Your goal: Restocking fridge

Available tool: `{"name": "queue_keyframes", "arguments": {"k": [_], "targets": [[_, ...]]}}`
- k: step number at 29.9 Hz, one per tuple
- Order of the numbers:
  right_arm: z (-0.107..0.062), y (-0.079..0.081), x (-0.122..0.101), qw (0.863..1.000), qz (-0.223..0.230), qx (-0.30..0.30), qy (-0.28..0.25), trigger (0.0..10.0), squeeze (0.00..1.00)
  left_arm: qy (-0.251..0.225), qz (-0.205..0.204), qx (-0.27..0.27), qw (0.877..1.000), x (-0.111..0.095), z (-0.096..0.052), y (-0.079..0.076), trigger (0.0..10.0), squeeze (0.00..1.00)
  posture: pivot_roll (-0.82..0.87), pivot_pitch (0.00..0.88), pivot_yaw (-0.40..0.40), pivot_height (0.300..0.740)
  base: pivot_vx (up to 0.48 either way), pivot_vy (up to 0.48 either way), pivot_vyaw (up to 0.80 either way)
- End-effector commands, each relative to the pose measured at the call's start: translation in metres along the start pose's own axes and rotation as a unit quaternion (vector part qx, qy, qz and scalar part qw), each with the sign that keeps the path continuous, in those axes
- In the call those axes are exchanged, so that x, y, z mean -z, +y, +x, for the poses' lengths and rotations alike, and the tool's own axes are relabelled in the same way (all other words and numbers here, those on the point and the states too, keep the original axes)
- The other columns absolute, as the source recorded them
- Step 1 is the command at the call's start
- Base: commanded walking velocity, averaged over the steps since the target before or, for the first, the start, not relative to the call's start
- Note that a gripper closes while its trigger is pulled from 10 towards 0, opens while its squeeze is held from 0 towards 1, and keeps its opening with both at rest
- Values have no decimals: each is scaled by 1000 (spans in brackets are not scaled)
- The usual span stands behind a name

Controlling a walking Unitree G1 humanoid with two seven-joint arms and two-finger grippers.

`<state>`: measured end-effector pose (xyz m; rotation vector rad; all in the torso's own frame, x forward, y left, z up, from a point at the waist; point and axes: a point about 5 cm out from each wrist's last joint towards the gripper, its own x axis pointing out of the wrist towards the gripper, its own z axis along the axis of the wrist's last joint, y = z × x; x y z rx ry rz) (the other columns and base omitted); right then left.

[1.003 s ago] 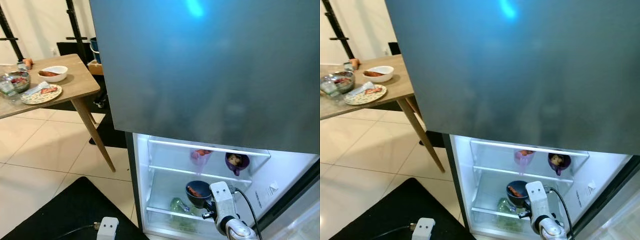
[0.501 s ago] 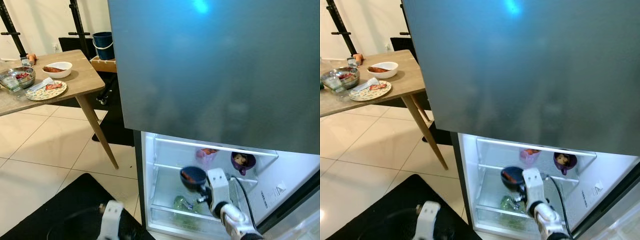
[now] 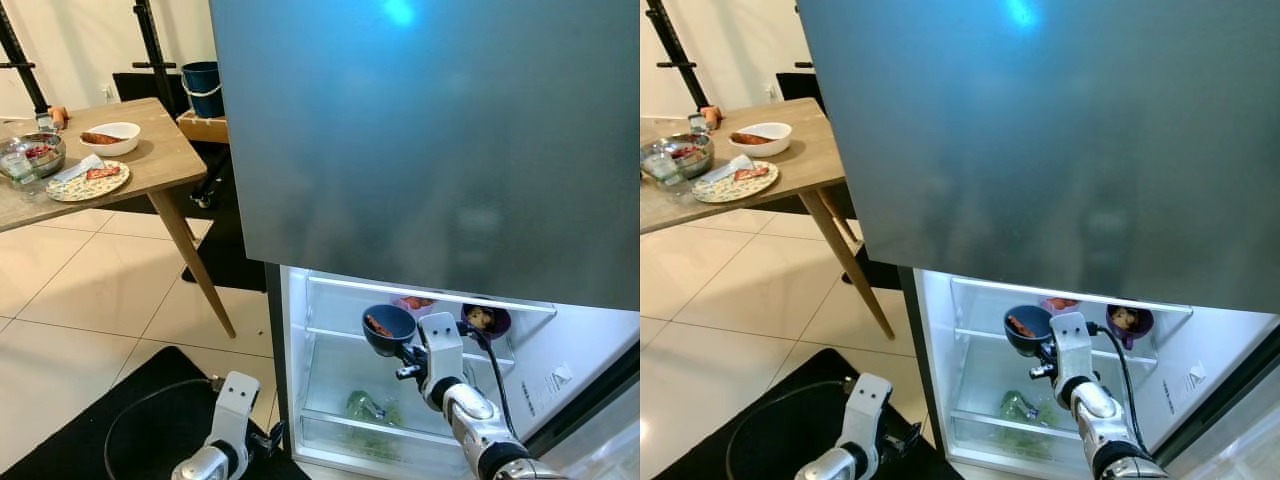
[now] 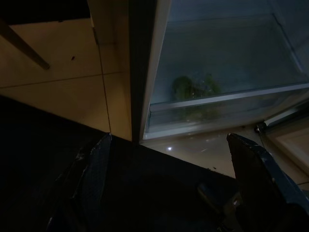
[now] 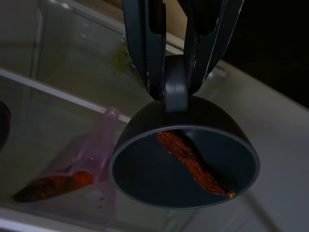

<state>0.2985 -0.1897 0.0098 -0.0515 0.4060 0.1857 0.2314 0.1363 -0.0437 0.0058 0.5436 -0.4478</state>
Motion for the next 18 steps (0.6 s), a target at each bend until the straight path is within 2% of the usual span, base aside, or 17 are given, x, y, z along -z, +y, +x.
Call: {"name": "queue_keyframes", "arguments": {"k": [1, 18], "targets": [[3, 4, -4, 1000, 4, -7, -3, 10000, 0, -5, 1, -8, 1000, 1, -4, 7, 10000, 0, -109, 0, 14, 715, 0, 0, 0], [9, 10, -22, 999, 11, -29, -42, 10000, 0, -44, 10, -5, 999, -14, 1, 7, 10000, 0, -102, 0, 15, 645, 0, 0, 0]]}}
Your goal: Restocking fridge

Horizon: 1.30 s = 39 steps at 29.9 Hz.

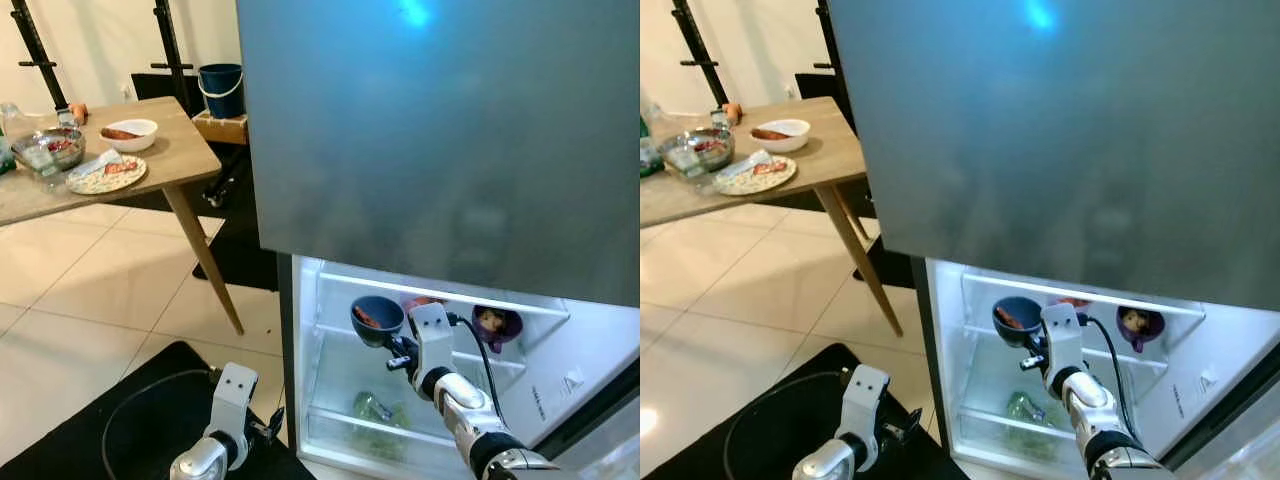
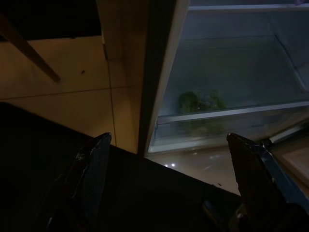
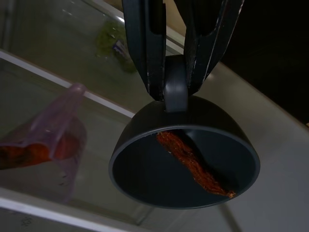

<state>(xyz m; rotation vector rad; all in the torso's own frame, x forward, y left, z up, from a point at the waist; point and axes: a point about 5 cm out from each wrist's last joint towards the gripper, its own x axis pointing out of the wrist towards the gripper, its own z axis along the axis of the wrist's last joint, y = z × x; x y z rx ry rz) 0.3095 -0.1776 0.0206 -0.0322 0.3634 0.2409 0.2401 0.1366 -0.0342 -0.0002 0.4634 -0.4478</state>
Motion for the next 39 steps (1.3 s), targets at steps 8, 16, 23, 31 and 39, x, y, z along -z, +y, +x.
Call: {"name": "queue_keyframes", "arguments": {"k": [8, 16, 23, 31, 39], "targets": [[3, 0, -10, 1000, 2, 2, -16, 10000, 0, -14, 7, 2, 1000, -6, 2, 2, 10000, 0, -105, 0, 15, 640, 0, 0, 0], [4, -1, -14, 1000, 1, -2, -27, 10000, 0, -26, 9, 7, 1000, -13, 5, 0, 10000, 0, -105, 0, 15, 610, 0, 0, 0], [4, -3, -26, 998, 6, -17, -65, 10000, 0, -43, 10, 12, 999, -20, 8, -1, 10000, 0, -108, 0, 15, 610, 0, 0, 0], [7, -6, -40, 997, -15, -23, -76, 10000, 0, -84, 15, 16, 996, -39, 14, 0, 10000, 0, -109, 2, 12, 585, 0, 0, 0], [9, -5, -47, 995, -27, -34, -85, 10000, 0, -111, 19, 18, 993, -51, 17, -1, 10000, 0, -101, 0, 5, 560, 0, 0, 0]]}}
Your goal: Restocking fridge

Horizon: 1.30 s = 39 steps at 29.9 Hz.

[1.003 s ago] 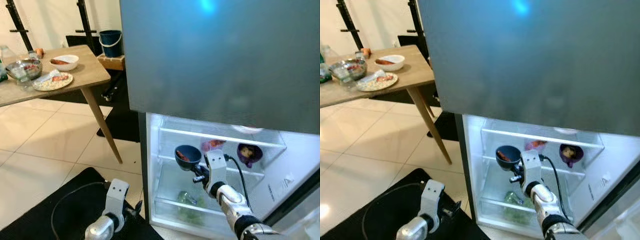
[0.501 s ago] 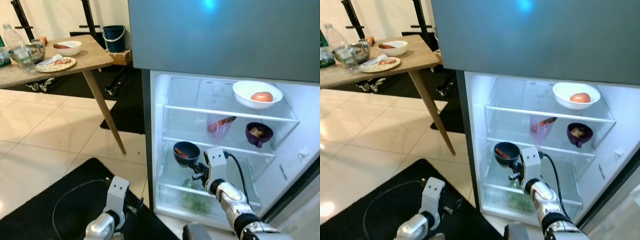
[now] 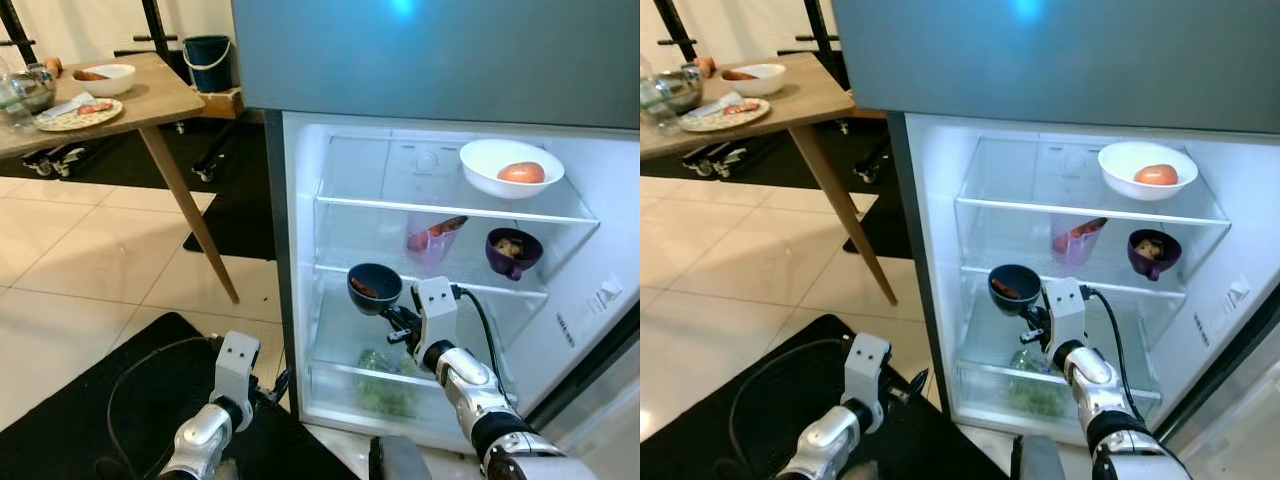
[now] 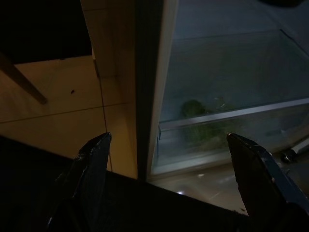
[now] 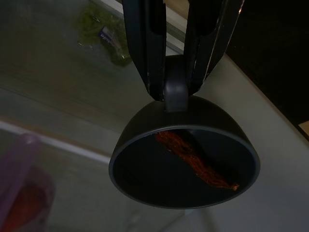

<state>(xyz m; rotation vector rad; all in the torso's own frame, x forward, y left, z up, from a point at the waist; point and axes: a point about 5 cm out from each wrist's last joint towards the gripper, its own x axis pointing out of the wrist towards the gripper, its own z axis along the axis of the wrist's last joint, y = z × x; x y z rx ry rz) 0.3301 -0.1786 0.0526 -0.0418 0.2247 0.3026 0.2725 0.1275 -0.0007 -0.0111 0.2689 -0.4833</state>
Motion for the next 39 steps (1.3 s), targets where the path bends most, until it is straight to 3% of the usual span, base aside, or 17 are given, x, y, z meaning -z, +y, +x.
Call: {"name": "queue_keyframes", "arguments": {"k": [1, 9, 24, 39], "targets": [[4, 0, -11, 1000, -11, -9, -20, 10000, 0, -20, 0, 3, 1000, -7, 4, -3, 10000, 0, -101, 0, 5, 555, 0, 0, 0], [6, -2, -23, 999, -16, -12, -47, 10000, 0, -30, 6, 12, 999, -10, 5, -6, 10000, 0, -99, 1, 3, 540, 0, 0, 0], [15, -5, -66, 992, -39, -26, -117, 10000, 0, -131, 42, 87, 987, -45, 13, -21, 10000, 0, -86, 12, 5, 540, 0, 0, 0], [22, -8, -73, 994, -67, 4, -90, 10000, 0, -188, 58, 74, 978, -66, 2, -9, 10000, 0, -65, 40, 0, 540, 0, 0, 0]]}}
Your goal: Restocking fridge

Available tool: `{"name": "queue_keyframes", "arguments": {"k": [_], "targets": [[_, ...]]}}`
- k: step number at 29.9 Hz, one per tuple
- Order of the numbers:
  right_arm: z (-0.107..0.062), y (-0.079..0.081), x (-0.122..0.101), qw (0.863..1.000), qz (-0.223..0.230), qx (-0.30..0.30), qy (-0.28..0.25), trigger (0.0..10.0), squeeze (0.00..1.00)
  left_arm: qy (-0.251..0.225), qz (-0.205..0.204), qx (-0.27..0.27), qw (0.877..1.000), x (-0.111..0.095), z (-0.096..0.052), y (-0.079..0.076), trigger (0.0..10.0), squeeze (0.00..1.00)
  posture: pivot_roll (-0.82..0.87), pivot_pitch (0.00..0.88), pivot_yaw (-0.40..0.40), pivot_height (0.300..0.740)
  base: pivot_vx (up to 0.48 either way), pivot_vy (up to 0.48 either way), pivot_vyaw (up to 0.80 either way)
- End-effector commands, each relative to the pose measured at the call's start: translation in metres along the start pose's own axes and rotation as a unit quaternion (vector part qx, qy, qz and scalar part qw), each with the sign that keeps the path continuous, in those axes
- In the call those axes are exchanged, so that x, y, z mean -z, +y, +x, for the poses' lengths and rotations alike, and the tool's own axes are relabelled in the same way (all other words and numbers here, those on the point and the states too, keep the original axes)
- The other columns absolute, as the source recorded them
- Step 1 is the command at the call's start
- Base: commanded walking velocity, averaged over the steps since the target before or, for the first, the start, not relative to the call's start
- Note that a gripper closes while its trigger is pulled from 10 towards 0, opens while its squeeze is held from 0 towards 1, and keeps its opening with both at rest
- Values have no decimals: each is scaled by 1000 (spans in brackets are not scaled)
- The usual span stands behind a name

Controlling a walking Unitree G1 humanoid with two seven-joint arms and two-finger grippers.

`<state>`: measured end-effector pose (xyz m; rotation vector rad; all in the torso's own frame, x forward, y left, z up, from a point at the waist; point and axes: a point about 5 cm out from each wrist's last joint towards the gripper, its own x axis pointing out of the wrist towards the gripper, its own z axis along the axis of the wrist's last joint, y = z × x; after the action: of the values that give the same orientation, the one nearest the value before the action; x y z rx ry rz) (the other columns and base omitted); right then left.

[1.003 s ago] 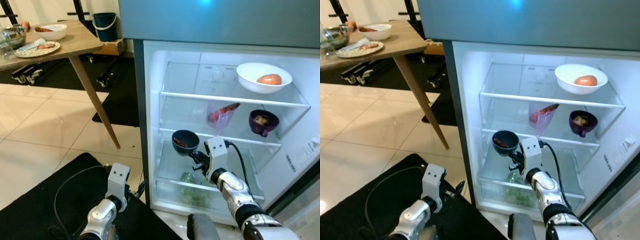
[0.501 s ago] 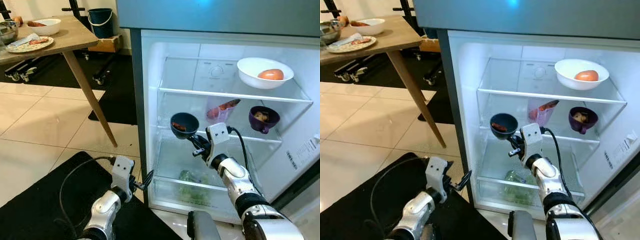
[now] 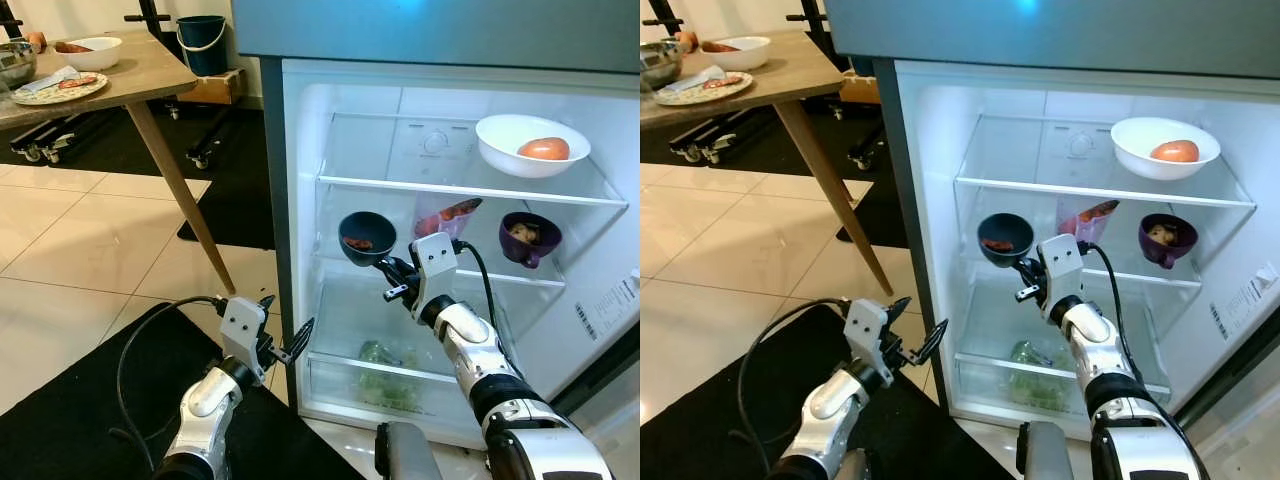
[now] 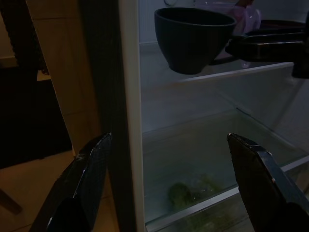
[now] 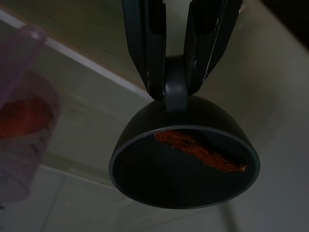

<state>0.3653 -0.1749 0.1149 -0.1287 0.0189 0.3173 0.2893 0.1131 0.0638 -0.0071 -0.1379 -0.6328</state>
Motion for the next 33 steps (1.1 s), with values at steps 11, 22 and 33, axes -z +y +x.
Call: {"name": "queue_keyframes", "arguments": {"k": [11, 22, 33], "targets": [[15, -10, -24, 999, -29, 27, 11, 10000, 0, -24, -1, -2, 1000, -15, -6, -4, 10000, 0, -38, 123, -4, 540, 0, 0, 0], [29, -19, -52, 998, -25, 62, 8, 10000, 0, -41, -8, -4, 999, -30, -12, -8, 10000, 0, -19, 215, -8, 540, 0, 0, 0], [30, -36, -66, 992, -34, 123, 13, 10000, 0, -40, -11, 10, 999, -40, -14, -12, 10000, 0, 2, 240, 6, 540, 0, 0, 0]]}}
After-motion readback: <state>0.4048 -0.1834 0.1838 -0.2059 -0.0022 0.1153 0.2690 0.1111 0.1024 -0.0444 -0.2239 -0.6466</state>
